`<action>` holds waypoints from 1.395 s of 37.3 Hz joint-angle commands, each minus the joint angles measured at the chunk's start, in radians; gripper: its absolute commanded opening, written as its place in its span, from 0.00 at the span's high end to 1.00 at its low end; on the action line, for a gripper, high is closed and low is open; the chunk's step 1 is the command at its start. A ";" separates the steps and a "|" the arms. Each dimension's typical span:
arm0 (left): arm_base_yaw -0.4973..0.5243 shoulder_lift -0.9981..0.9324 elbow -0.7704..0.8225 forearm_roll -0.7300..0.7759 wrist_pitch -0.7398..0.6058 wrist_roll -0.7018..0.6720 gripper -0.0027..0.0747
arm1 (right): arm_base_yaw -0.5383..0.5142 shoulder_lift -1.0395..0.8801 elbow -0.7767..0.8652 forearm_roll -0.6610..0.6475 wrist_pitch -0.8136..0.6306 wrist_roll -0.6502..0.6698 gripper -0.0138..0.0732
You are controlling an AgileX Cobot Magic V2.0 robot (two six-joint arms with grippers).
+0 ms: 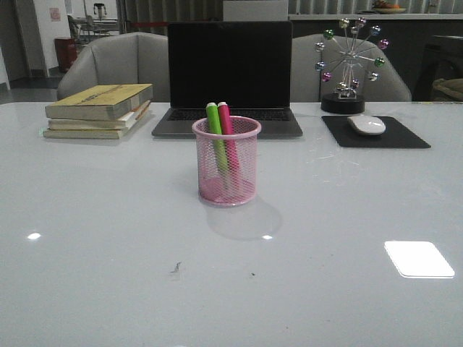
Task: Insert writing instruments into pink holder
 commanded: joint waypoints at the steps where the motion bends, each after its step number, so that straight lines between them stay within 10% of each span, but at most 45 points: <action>1: 0.000 -0.040 0.025 -0.001 -0.091 -0.005 0.84 | 0.002 0.004 0.001 -0.007 -0.081 -0.008 0.78; 52: 0.000 -0.189 0.320 -0.005 -0.163 -0.005 0.85 | 0.002 0.004 0.001 -0.007 -0.081 -0.008 0.78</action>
